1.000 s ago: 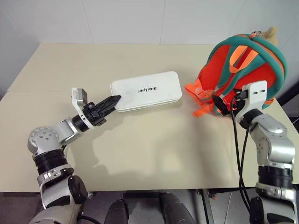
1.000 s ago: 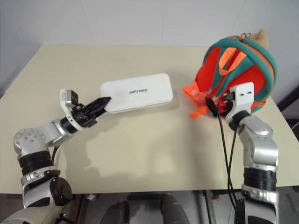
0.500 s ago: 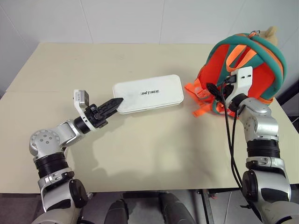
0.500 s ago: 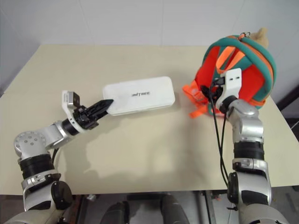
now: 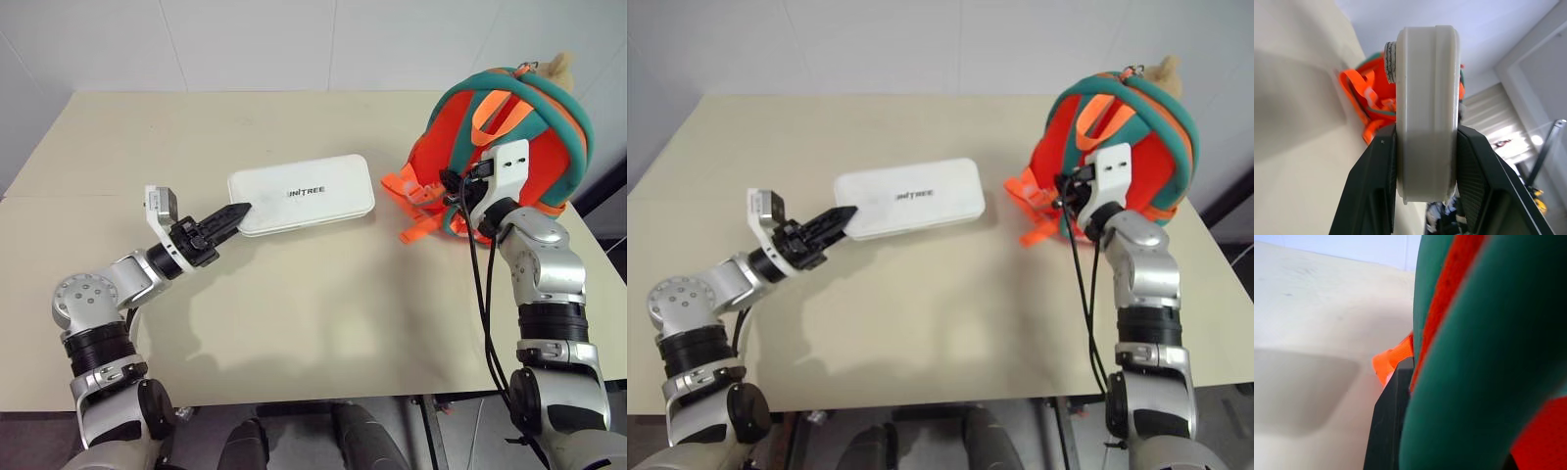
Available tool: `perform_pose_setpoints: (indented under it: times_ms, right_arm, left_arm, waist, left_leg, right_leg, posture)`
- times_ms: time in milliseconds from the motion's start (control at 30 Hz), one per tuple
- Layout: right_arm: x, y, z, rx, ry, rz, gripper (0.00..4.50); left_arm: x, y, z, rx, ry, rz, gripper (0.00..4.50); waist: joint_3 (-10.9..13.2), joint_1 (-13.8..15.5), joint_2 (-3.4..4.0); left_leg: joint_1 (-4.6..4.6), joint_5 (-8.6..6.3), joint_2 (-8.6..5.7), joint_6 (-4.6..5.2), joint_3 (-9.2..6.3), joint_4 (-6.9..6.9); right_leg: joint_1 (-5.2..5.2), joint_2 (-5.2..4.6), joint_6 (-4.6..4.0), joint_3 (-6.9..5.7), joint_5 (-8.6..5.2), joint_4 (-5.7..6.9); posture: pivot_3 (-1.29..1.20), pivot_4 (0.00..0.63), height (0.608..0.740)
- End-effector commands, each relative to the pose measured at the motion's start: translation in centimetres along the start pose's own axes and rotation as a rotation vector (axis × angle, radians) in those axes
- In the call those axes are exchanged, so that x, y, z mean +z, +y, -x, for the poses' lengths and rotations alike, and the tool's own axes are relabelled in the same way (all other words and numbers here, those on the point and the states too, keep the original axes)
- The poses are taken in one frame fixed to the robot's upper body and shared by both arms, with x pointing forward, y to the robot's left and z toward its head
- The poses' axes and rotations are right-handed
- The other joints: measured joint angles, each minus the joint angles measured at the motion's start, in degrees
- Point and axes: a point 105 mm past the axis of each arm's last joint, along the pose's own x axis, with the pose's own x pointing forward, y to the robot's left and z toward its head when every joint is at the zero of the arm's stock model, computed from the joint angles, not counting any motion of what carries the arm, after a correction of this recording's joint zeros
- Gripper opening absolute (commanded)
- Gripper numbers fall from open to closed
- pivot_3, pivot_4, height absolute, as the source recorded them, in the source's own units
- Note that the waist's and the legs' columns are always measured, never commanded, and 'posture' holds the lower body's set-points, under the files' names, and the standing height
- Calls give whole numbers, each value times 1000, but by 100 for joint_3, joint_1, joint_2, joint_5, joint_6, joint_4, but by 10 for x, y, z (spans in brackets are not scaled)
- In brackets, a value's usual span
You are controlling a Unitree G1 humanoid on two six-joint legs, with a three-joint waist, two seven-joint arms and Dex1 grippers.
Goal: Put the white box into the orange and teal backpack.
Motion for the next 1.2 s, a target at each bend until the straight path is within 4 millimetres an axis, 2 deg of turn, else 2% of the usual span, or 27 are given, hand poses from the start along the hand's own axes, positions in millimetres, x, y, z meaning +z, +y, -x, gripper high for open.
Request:
perform_pose_setpoints:
  times_ms: [33,200,367,500,633,767,1033,1200]
  right_arm:
    - [32,8,12,32,-93,19,130]
    - [36,33,28,158,-62,54,130]
    - [49,59,50,313,-43,98,130]
    - [54,71,65,388,-10,144,130]
    - [71,85,81,482,-13,201,130]
    - [79,102,98,603,22,244,130]
    - [108,133,133,827,25,320,129]
    - [116,153,154,989,25,371,129]
  left_arm:
    - [16,-13,-1,-52,-29,-54,1320]
    - [29,-11,2,-33,-41,-80,1320]
    - [43,-11,2,-24,-56,-114,1320]
    - [51,-9,3,-16,-61,-131,1320]
    - [58,-7,2,-16,-62,-147,1320]
    - [62,-7,0,-20,-51,-158,1320]
    - [69,-8,-5,-28,-24,-188,1320]
    - [74,-9,-8,-33,-11,-209,1320]
  waist:
    - [0,5,0]
    - [0,19,0]
    - [1,27,1]
    - [1,27,1]
    - [1,35,1]
    - [1,70,1]
    - [1,172,1]
    - [1,179,2]
  left_leg:
    - [0,0,0,0,0,-1]
    - [-2,-1,0,0,-1,-7]
    - [-3,-1,0,0,-1,-15]
    - [-2,-1,0,0,-1,-25]
    - [-2,-1,0,0,-1,-35]
    - [-6,-1,1,1,0,-49]
    - [-27,-1,3,1,1,-70]
    - [-37,-2,3,1,0,-71]
  right_leg:
    - [0,0,0,-1,0,0]
    - [0,0,0,-2,0,-9]
    - [-1,0,-2,-3,-1,-16]
    - [-1,1,-4,-4,-3,-23]
    - [-3,1,-7,-5,-5,-29]
    - [-11,0,-10,-7,-6,-40]
    - [-36,-2,-18,-11,-11,-51]
    - [-43,-5,-19,-17,-12,-59]
  posture:
    - [0,150,740]
    - [0,150,740]
    - [0,150,740]
    - [0,150,740]
    - [0,150,740]
    - [0,150,740]
    - [0,150,740]
    - [0,150,740]
